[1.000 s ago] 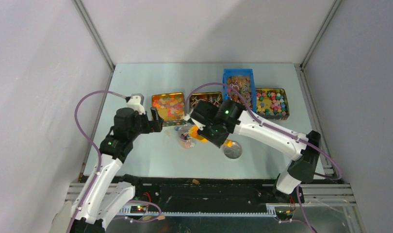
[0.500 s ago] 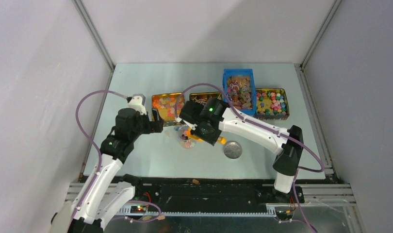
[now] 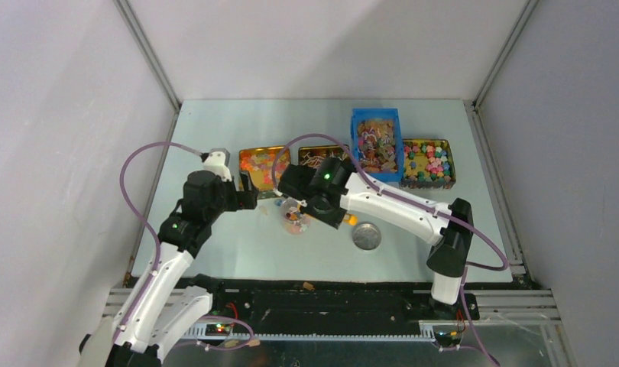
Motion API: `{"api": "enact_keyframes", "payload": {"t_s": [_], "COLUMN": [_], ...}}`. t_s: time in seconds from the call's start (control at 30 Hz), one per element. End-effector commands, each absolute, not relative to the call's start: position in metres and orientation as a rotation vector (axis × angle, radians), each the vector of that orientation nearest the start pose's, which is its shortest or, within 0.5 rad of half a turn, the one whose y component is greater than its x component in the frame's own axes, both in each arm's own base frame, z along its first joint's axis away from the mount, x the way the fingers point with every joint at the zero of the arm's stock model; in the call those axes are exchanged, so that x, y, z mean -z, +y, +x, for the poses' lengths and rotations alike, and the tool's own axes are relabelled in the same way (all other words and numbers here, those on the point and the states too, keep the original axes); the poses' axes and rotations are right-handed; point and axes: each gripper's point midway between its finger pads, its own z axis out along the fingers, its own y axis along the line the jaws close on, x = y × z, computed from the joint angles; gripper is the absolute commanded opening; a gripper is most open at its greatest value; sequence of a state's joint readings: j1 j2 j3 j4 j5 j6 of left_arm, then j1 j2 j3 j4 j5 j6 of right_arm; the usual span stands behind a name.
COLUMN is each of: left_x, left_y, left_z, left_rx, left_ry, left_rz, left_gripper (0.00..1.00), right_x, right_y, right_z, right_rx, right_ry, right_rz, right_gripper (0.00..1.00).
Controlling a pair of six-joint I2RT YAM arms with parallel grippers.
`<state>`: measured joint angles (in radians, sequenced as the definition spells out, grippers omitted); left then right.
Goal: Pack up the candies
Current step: Place the fake candies in the packing bottle.
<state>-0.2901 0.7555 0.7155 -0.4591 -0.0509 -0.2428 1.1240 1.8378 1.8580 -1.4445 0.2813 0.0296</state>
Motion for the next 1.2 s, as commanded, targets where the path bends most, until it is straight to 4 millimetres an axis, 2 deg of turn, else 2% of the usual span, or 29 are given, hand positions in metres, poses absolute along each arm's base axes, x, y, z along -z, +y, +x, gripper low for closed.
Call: {"api": "enact_keyframes", "payload": {"t_s": [0.0, 0.57, 1.17], "left_x": [-0.2006, -0.1997, -0.1978], "left_y": [-0.0789, -0.0799, -0.0791], "left_z": [0.266, 0.2667, 0.267], "left_rx": [0.254, 0.247, 0.234], "left_ry": [2.047, 2.052, 2.059], "left_rz": [0.035, 0.04, 0.04], "left_gripper": [1.0, 1.0, 1.0], "right_x": [-0.1941, -0.2008, -0.1997], "right_y": [0.2779, 0.2807, 0.2827], "right_z": [0.1896, 0.1926, 0.1915], "right_rx": [0.291, 0.361, 0.548], "right_ry": [2.399, 2.327, 2.19], "right_rz": [-1.468, -1.473, -1.529], "right_gripper": [0.0, 0.0, 0.0]}}
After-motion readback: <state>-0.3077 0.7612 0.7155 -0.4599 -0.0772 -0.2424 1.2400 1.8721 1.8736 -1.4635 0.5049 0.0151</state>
